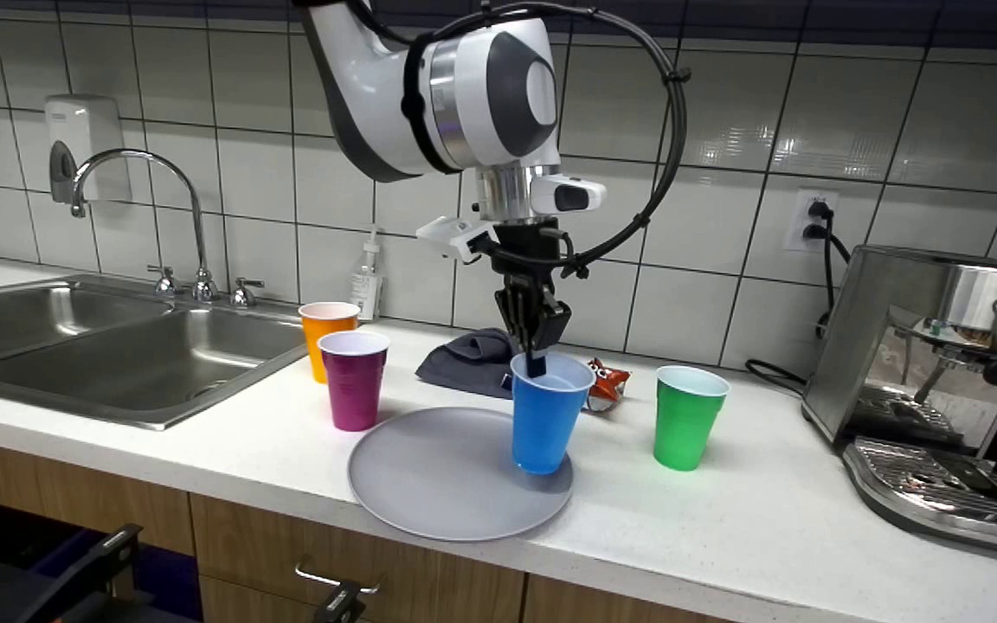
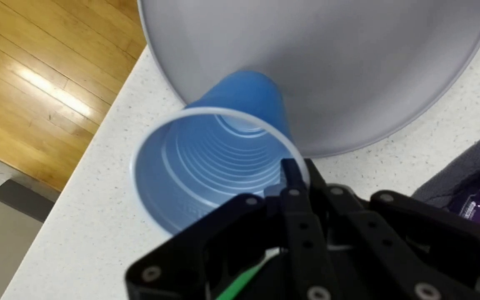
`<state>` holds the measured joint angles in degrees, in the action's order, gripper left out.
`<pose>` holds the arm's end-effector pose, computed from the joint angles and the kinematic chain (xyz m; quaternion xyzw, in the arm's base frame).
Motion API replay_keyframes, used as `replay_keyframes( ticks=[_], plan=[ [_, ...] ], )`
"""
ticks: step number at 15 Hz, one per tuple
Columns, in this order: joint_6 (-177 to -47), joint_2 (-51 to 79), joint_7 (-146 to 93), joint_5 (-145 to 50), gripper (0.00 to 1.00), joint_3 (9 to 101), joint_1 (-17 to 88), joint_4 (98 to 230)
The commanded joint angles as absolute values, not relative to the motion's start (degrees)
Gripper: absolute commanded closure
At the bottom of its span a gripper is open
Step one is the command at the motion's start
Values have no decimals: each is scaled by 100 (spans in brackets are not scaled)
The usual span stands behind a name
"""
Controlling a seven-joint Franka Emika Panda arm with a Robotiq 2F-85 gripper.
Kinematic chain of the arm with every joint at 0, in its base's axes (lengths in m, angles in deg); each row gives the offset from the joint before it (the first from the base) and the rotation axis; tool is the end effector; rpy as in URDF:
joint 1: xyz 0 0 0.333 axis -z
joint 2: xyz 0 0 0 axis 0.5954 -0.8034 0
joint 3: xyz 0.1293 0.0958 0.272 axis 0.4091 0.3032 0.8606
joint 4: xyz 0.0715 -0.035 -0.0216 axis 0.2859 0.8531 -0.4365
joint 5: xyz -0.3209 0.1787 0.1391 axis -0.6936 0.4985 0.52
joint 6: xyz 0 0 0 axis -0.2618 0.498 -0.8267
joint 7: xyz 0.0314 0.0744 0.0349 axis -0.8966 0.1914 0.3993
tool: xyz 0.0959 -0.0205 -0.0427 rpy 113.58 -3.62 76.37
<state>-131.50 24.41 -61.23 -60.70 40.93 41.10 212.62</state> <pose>0.4576 -0.1827 0.2660 0.9087 -0.4045 0.0701 0.0759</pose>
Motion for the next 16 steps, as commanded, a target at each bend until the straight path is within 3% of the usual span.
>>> replay_keyframes(
  ticks=[1, 6, 7, 8, 16],
  plan=[
    [-13054, 2641, -6132, -6240, 99, 4227, 4169, 21444],
    [-13036, 2610, -6112, -6327, 99, 4276, 4167, 21501],
    [-13024, 2610, -6106, -6350, 88, 4282, 4166, 21507],
    [-13008, 2613, -6090, -6347, 70, 4289, 4168, 21516],
    [-13009, 2789, -5959, -6212, 12, 4335, 4200, 21553]
  ],
)
